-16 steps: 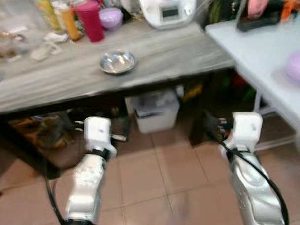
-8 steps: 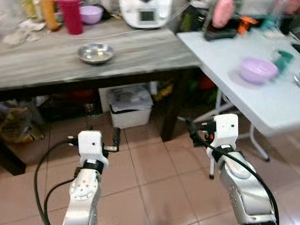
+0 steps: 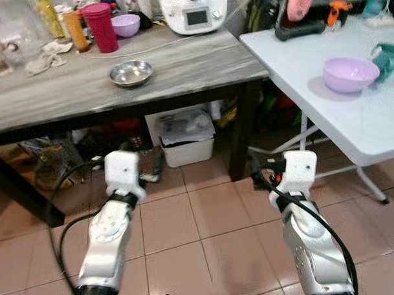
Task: Setting the table
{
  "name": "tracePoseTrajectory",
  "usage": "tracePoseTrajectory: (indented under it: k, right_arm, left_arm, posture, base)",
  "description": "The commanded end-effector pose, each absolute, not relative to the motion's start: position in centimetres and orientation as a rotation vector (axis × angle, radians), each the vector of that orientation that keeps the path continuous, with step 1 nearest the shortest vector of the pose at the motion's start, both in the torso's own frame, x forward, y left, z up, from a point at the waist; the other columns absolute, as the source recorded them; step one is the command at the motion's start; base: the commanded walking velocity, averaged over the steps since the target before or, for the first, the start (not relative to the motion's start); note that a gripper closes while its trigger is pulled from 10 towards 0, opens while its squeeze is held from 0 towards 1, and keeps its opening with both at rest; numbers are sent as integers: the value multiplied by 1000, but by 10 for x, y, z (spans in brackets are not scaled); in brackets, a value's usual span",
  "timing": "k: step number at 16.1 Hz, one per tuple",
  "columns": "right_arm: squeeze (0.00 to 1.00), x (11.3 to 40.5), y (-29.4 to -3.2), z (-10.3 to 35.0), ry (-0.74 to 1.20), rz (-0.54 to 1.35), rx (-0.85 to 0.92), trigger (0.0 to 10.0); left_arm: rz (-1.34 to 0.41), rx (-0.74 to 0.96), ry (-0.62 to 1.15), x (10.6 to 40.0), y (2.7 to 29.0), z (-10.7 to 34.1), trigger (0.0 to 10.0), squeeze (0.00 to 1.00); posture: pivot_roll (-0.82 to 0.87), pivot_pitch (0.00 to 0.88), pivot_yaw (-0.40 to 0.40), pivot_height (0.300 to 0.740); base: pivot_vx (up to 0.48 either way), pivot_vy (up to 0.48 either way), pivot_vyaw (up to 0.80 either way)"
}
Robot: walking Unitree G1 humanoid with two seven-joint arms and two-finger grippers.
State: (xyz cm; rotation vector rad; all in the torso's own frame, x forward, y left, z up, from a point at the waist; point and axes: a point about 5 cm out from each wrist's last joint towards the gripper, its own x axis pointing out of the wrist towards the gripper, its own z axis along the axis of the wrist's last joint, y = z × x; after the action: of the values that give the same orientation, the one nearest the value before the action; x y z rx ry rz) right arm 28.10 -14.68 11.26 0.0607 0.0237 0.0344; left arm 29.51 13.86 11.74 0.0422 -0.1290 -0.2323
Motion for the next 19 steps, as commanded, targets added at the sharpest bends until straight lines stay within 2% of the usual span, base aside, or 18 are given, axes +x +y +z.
tracePoseTrajectory:
  k: [1,3,4,6,11,16,19]
  right_arm:
    - [0,281,-149,116,-1,13,71,10000]
    - [0,281,-148,115,-4,8,74,10000]
    - [0,282,-146,115,-7,7,78,10000]
    - [0,283,-142,116,-18,7,78,10000]
    - [0,282,-140,115,-30,-6,88,10000]
    - [0,281,-143,118,-52,-13,75,10000]
    - [0,281,-145,118,-56,-16,70,10000]
  left_arm:
    - [-234,60,-103,295,143,114,10000,0]
    - [-245,42,-97,295,143,113,10000,0]
    - [-261,-19,-94,293,144,114,10000,0]
    - [-262,43,-94,295,148,115,10000,0]
    - [-271,40,-83,298,151,116,10000,0]
    - [-246,59,-60,301,148,112,10000,0]
    - [-249,57,-61,303,147,112,10000,0]
  posture:
    - [-241,73,76,740]
    - [-239,73,83,740]
    - [-237,72,88,740]
    - [-230,68,98,740]
    - [-239,66,121,740]
    - [-252,68,127,740]
    - [-259,64,128,740]
  base:
    - [0,0,0]
    - [0,0,0]
    - [0,0,0]
    - [422,0,0]
    - [452,0,0]
    - [0,0,0]
    - [0,0,800]
